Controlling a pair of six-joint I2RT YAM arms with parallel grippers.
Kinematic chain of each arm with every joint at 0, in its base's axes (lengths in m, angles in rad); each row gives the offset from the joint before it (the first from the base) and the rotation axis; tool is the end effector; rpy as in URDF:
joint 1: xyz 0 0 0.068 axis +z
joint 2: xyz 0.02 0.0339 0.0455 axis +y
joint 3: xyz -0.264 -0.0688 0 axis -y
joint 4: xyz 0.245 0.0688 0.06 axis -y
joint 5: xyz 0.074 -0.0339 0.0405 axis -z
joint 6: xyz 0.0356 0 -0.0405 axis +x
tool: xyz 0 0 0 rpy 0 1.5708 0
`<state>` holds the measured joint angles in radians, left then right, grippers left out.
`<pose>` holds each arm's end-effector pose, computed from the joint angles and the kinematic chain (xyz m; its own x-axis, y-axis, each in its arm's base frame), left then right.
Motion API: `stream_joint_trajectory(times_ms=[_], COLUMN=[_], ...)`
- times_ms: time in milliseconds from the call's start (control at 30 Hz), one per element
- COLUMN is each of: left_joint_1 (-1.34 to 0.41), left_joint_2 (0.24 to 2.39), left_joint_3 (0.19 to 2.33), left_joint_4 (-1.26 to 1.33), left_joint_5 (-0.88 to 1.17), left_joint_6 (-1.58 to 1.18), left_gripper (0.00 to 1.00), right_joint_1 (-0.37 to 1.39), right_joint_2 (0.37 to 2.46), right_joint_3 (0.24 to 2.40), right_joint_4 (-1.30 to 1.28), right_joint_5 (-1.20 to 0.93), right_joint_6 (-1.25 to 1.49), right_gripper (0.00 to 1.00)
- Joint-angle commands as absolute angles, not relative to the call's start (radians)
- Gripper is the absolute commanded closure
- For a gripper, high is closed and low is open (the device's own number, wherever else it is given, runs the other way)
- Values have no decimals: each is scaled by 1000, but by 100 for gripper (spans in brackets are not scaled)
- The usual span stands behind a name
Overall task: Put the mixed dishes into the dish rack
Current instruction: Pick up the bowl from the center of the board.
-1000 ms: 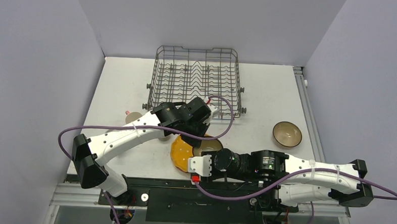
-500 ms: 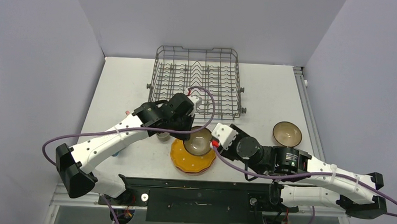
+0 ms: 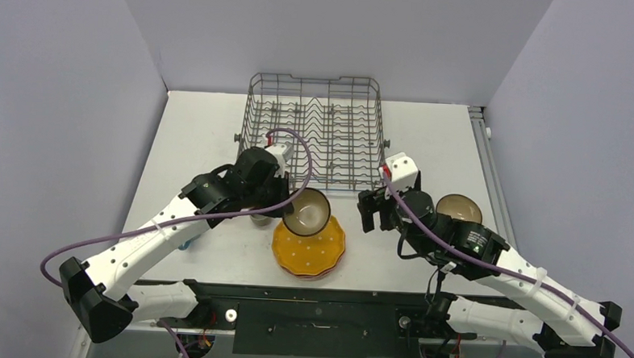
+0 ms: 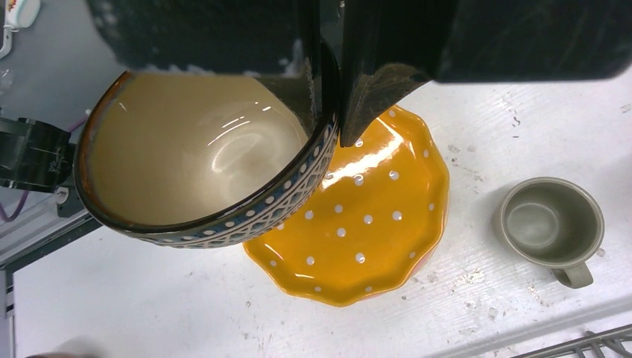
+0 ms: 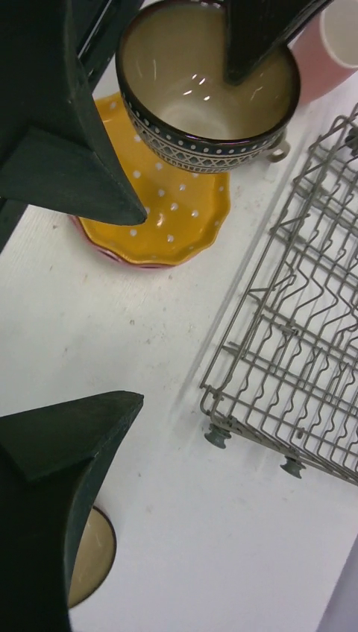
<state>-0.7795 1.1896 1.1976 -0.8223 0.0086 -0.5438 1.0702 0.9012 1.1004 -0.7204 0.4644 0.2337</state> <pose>0.1716 -0.1700 0.3408 -0.8085 0.0716 -0.5841 0.3375 0.8696 -0.3605 0.0986 0.1469 0.3751 -0.3710 -0.2467 -0.8953 -0.5264 0.8501 -0.0161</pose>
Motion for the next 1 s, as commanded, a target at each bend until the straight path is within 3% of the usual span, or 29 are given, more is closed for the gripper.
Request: stream_joint_trajectory(times_ms=[0, 500, 967], left_joint_1=[-738, -638, -586], left_joint_2=[1117, 1064, 1012], left_joint_3=[1180, 1090, 1054], left_joint_4=[-662, -479, -382], left_joint_5=[70, 269, 344], left_joint_6=[-605, -697, -719], left_gripper=[100, 100, 100], right_joint_1=[996, 819, 798], right_joint_2=[862, 899, 965], right_joint_3=[1091, 1084, 989], right_joint_4=[-620, -475, -270], right_joint_5=[326, -131, -246], right_joint_6=[405, 690, 907], right_gripper=[22, 17, 16])
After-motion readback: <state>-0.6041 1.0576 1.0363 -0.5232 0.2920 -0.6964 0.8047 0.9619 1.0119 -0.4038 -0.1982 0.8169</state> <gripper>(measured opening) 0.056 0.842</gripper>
